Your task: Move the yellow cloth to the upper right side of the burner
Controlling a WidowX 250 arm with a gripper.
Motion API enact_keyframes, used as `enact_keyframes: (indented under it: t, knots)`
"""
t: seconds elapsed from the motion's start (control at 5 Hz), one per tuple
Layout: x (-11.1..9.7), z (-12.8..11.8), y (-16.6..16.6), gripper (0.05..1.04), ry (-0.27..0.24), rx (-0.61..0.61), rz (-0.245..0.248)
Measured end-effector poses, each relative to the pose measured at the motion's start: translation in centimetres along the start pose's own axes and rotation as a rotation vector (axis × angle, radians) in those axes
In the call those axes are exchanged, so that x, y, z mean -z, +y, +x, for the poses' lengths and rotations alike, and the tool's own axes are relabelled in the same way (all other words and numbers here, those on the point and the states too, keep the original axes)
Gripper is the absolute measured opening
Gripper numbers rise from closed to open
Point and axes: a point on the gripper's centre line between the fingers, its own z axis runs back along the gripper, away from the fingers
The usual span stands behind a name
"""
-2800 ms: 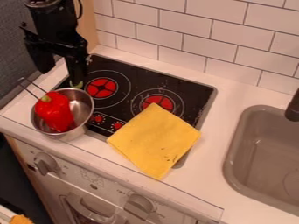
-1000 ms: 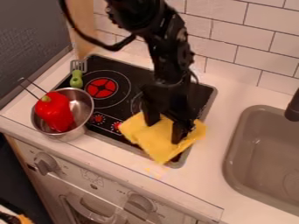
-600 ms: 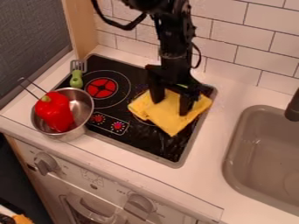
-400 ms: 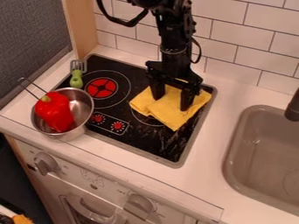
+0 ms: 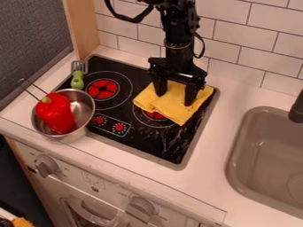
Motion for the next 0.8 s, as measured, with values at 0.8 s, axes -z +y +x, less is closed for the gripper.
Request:
enact_keyframes:
  t: [0.8]
  knots:
    - [-7.2, 1.3, -1.7, 1.000, -0.026, 0.037, 0.004]
